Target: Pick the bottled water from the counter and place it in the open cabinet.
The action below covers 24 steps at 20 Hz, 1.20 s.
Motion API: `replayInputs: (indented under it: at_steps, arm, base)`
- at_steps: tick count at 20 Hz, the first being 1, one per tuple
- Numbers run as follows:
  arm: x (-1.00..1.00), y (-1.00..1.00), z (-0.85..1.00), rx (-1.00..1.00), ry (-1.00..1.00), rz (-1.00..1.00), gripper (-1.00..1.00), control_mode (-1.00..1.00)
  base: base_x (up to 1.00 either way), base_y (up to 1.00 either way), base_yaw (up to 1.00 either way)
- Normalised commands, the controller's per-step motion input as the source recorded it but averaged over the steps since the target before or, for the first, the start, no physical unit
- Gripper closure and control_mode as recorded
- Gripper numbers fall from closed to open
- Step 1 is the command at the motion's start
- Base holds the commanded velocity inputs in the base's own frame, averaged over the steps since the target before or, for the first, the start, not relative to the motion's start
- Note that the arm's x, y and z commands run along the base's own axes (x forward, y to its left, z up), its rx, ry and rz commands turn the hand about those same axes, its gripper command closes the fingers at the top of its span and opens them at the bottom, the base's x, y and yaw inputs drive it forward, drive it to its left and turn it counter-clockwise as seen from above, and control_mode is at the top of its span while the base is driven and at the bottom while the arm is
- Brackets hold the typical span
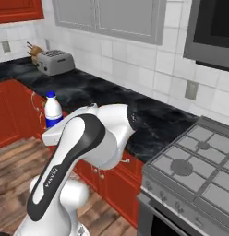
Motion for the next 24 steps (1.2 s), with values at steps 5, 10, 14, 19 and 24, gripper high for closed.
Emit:
replayInputs:
  at_steps: [5,10,14,19,24]
  arm:
    - [0.0,0.0,0.0,0.0,0.0,0.0,1.0,1.0]
    - [0.0,0.0,0.0,0.0,0.0,0.0,1.0,1.0]
    - [0.0,0.0,0.0,0.0,0.0,0.0,1.0,1.0]
    - [0.0,0.0,0.0,0.0,0.0,0.0,1.0,1.0]
    - [0.0,0.0,0.0,0.0,0.0,0.0,1.0,1.0]
  base:
    - [0.38,0.03,-0.7]
    - [0.33,0.15,-0.7]
    - [0.33,0.22,-0.7]
    - [0.32,0.32,-0.72]
    - [0.23,0.39,-0.71]
